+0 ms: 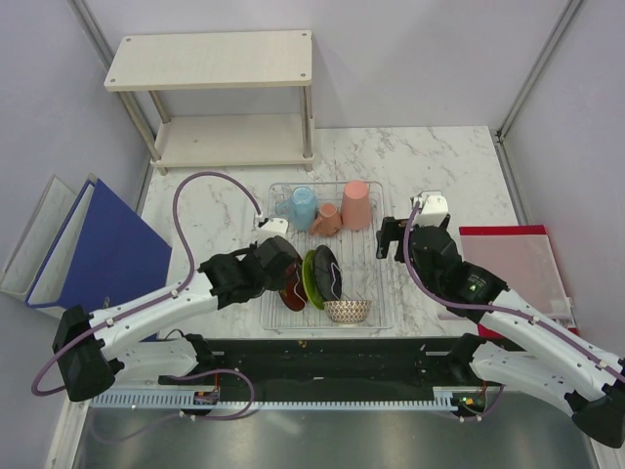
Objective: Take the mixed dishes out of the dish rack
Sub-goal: Pick up the plate from the dish rack.
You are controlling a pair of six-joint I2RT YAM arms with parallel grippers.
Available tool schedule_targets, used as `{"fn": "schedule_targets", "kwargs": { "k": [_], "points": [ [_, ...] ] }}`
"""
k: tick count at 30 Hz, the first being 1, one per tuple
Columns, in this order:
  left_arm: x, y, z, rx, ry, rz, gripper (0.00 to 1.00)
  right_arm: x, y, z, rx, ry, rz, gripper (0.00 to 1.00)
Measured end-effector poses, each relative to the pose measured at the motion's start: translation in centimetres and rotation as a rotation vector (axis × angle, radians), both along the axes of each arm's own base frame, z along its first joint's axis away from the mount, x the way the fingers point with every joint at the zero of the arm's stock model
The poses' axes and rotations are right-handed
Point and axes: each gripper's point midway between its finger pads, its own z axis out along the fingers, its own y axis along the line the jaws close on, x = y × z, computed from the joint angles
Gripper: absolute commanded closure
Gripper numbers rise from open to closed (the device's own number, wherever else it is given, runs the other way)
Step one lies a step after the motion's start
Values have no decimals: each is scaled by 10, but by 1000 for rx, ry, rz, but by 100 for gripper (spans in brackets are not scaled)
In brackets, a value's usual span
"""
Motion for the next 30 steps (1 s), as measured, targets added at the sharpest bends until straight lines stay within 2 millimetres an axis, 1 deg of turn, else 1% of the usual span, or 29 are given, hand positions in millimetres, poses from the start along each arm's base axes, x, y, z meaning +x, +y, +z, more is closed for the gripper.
{"fn": "schedule_targets", "kwargs": {
  "k": [1, 5, 9, 20, 30],
  "points": [
    [0, -1, -1, -3, 1, 1, 72, 0, 0, 0, 0, 0, 0, 2],
    [1, -3, -2, -11, 2, 7, 82, 0, 0, 0, 0, 0, 0, 2],
    [1, -2, -2, -17, -2, 18, 98, 0, 0, 0, -1, 1, 0, 2],
    [1, -1, 2, -20, -7, 19, 98, 1, 1, -2, -6, 6, 0, 2],
    [4, 5, 33, 23, -42, -8, 98, 1, 1, -2, -6, 6, 0, 2]
  ]
}}
